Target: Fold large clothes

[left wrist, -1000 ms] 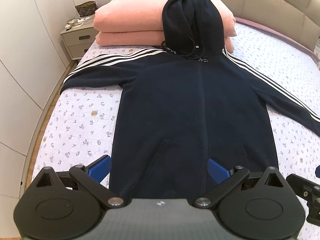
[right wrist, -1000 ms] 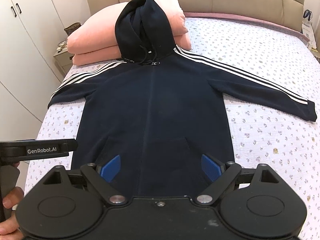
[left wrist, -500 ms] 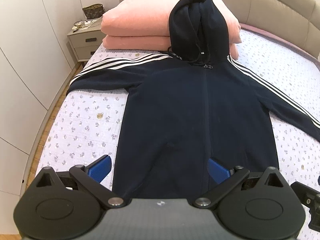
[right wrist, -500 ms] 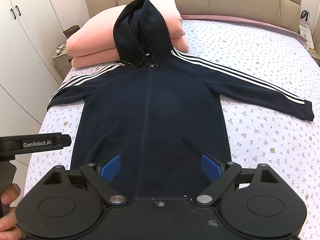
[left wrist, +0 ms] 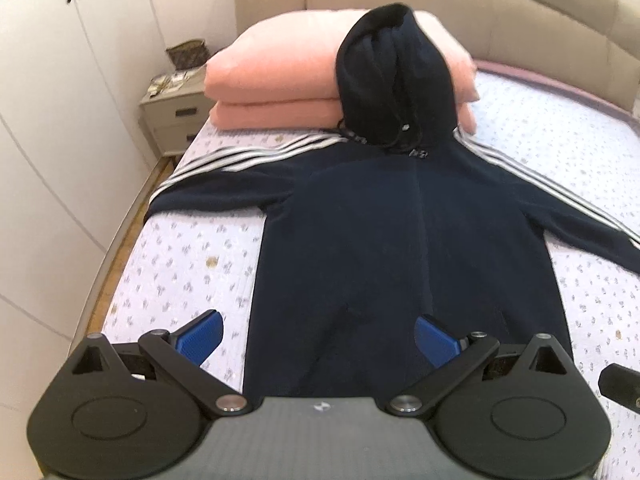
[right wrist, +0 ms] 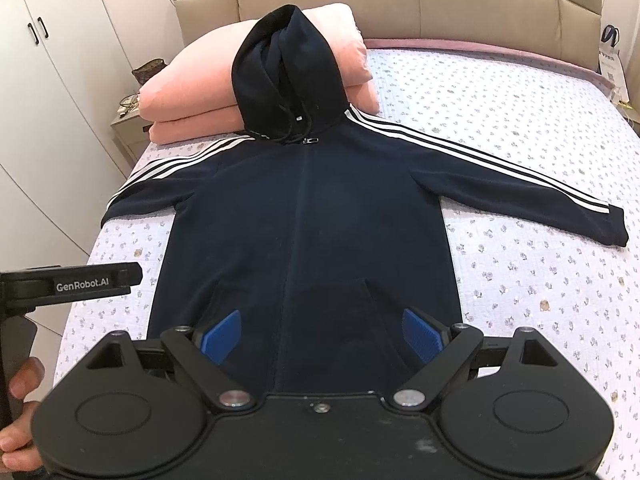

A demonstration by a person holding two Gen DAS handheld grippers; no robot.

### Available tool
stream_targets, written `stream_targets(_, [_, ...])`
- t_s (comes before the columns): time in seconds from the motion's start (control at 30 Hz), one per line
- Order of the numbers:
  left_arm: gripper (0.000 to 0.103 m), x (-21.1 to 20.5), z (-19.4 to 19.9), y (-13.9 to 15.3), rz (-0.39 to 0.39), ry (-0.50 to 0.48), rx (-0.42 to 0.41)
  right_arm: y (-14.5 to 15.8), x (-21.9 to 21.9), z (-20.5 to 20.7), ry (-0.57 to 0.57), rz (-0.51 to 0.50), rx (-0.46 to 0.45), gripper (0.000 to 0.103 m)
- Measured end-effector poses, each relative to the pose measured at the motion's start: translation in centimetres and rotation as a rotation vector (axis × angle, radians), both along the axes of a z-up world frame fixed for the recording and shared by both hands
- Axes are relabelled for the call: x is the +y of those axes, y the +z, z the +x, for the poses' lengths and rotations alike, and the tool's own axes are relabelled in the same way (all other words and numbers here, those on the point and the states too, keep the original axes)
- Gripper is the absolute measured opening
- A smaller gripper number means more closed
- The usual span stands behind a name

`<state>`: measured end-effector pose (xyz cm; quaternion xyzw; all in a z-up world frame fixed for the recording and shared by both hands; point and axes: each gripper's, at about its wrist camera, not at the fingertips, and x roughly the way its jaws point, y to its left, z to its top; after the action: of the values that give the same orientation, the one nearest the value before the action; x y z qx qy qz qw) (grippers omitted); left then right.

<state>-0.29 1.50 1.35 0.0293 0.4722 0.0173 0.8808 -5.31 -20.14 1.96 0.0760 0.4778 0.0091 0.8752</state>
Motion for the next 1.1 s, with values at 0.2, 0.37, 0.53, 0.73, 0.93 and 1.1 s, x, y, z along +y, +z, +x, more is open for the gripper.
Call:
stream_targets(0.2, [0.103,1.5,0.7,-0.3,-0.028,0.007,-0.012,0.9,0.3,0.1,0.004,-0.014,-0.04,0.103])
stream_targets(0.37, [0.103,3.7,1.8,-0.5,0.0,0.003,-0.062,0.7,1.7,2.8,0.038,-0.04,-0.056,0.103])
stream_targets(0.53, [0.103,6.5,4.8,-2.0,0.111,0.07,-0.145,-1.0,4.2,8.8,0.095,0.057,-0.072,0.103])
stream_targets(0.73, [0.101,14.5,10.1,-8.3,-0.287,0.129,-0.126,-5.0,11.5,19.9,0.238,0.029,-0.104,0.103])
stream_targets(0.93, [0.098,21.2,16.3,-14.7,-0.226,0.243,0.005,-10.7,18.0,28.0,0.338,0.049,-0.045,0.103])
stream_targets(1.1, [0.097,26.5,19.7,-18.2,-0.24,0.295,0.001,-15.5,22.3,32.7,0.35,-0.071,0.047,0.103])
